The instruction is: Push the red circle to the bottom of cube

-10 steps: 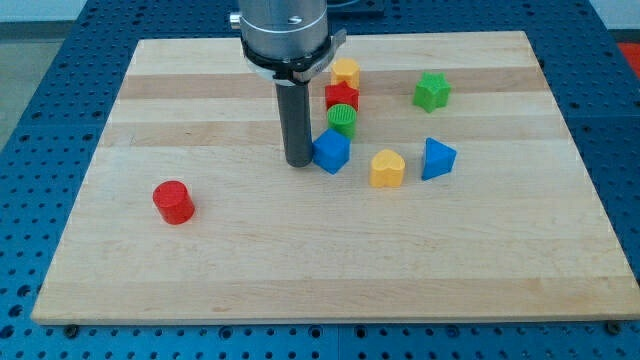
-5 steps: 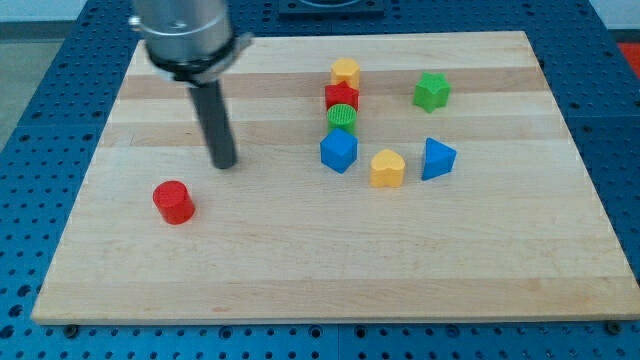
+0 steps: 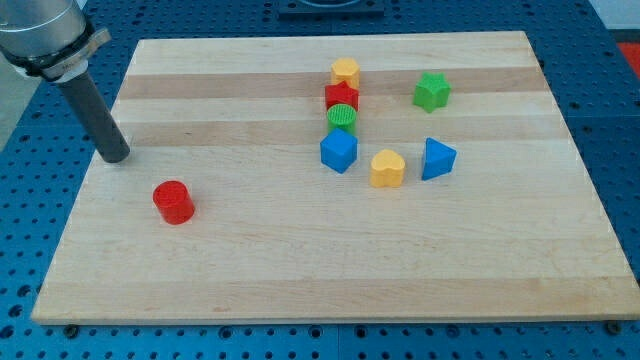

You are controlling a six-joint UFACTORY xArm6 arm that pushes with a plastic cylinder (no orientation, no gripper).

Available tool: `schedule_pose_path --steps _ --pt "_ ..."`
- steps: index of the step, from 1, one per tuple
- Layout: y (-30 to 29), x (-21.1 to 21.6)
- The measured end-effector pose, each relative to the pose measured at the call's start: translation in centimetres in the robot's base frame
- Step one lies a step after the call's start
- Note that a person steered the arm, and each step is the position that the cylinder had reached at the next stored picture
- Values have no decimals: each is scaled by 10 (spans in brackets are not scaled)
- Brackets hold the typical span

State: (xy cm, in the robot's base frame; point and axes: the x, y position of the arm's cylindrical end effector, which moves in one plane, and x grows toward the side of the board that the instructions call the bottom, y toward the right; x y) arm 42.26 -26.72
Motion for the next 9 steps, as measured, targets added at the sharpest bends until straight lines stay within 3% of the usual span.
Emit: schedule_pose_path --steps 1,3,4,6,7,9 --pt "34 49" --pt "40 52" --pt "83 72" --pt "110 72" --pt "152 72" --pt "146 65"
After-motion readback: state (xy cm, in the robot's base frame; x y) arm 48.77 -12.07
